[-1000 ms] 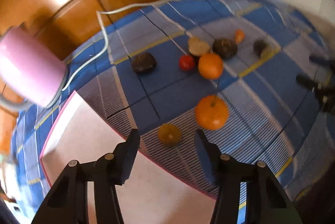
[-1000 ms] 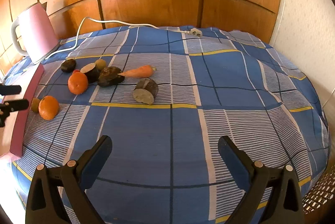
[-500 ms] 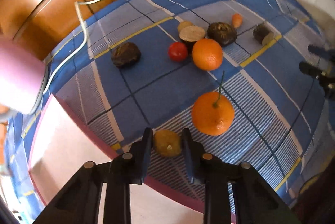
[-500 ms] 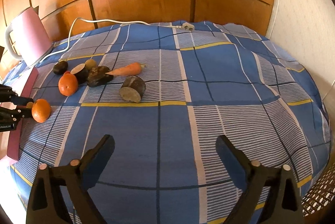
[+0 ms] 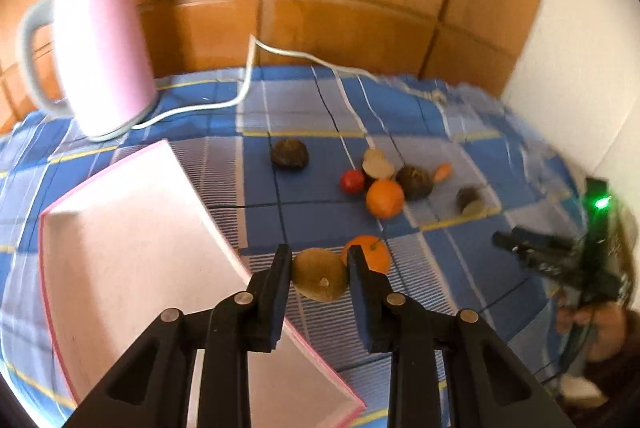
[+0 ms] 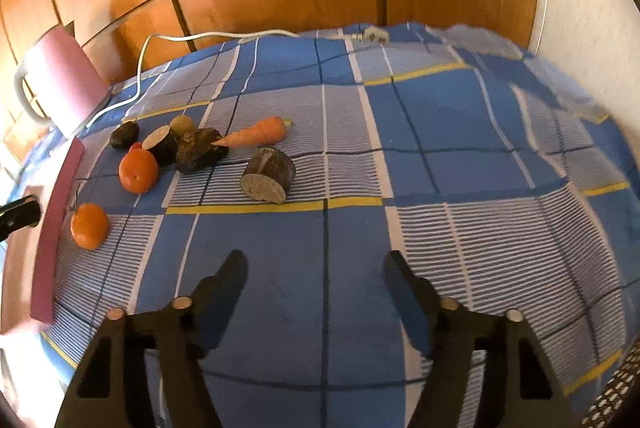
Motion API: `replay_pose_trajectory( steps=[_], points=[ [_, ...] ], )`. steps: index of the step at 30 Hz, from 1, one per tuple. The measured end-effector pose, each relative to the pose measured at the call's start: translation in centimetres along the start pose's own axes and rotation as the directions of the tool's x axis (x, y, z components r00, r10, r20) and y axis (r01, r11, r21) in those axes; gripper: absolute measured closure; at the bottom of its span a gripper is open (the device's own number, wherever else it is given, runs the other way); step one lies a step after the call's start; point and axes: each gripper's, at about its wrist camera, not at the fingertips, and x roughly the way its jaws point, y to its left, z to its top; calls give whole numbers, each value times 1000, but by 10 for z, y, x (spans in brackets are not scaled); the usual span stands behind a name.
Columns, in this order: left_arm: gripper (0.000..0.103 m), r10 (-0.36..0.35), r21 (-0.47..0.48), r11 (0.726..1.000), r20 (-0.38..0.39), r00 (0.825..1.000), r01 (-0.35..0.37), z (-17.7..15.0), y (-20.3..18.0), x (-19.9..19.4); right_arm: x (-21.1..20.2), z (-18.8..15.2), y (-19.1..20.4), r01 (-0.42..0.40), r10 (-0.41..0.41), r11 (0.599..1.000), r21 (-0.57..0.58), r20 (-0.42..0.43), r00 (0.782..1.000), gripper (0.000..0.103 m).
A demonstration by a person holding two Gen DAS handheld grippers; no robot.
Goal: Organize fruits
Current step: 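Grasp the kiwi with the left gripper and lift it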
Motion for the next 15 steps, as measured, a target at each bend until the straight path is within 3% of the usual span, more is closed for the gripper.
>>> replay_pose_trajectory(
  steps=[2,9,13,15],
  points=[
    [75,8,-51,999,27,1000,-7,-4,7,-13,3,2,-1,-17,17,1000,13,-11,1000,45],
    [75,108,-203,974,54,993,-95,-23,47,-35,11,18,7,-62,62,998,17,-19,998,46],
    [75,209,-321,928,28,978,-189,-29,82,-40,16,31,12,-94,95,995,30,-12,995,46],
    [75,271,-363,899,22,962,-245,-32,98,-42,20,36,14,-91,92,995,37,-16,996,46]
  ],
)
